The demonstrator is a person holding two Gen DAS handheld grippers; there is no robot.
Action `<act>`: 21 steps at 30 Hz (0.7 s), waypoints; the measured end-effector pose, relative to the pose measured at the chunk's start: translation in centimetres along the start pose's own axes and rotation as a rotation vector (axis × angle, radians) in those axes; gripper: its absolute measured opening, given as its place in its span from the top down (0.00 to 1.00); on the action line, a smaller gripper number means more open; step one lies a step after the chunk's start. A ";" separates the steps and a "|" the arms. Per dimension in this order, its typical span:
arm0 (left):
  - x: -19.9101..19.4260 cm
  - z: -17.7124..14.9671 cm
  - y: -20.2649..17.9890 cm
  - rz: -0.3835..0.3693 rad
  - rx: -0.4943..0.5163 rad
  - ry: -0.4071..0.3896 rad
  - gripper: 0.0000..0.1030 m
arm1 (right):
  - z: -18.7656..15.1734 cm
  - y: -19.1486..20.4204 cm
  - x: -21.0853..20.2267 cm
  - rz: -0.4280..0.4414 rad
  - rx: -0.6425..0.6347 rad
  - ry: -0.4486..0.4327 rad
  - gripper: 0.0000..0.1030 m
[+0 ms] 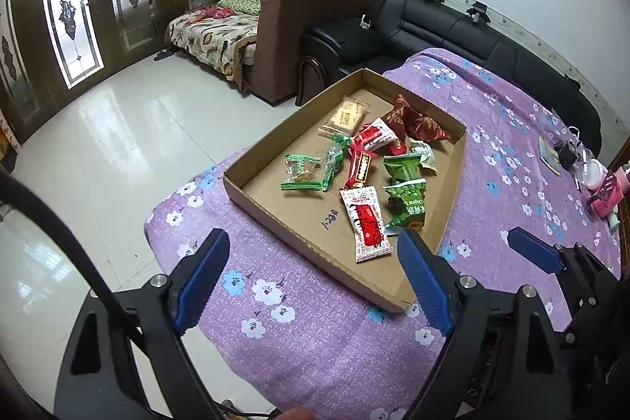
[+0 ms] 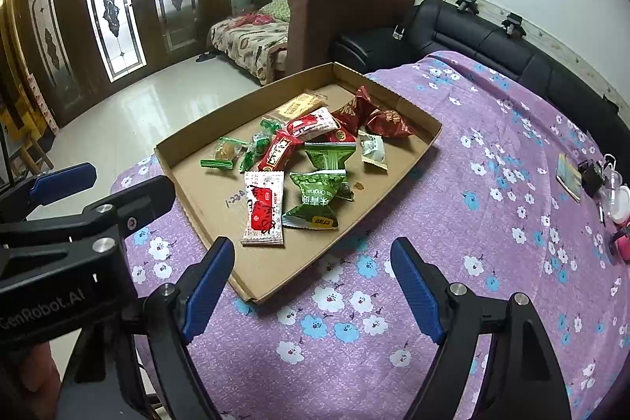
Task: Organize snacks
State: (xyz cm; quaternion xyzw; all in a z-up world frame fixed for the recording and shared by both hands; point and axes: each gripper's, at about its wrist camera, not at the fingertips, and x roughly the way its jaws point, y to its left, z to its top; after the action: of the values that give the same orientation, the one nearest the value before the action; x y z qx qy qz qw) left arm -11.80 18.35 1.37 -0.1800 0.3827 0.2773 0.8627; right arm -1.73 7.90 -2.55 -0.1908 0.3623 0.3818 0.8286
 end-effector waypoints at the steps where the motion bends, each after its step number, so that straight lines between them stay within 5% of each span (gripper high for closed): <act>1: 0.0 0.0 -0.1 0.004 0.004 -0.001 0.15 | 0.0 0.0 0.0 -0.001 0.001 0.002 0.21; 6: -0.2 0.1 -0.3 0.023 -0.005 -0.013 0.03 | -0.1 -0.2 0.0 -0.002 0.007 0.004 0.21; 21: 0.3 0.2 -0.7 0.001 -0.004 0.002 0.04 | -0.2 -0.8 0.1 -0.001 0.009 0.013 0.21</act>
State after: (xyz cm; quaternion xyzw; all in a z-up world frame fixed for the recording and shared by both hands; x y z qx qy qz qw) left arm -11.11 18.03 1.38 -0.1818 0.3829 0.2782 0.8619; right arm -1.17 7.37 -2.74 -0.1900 0.3694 0.3785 0.8272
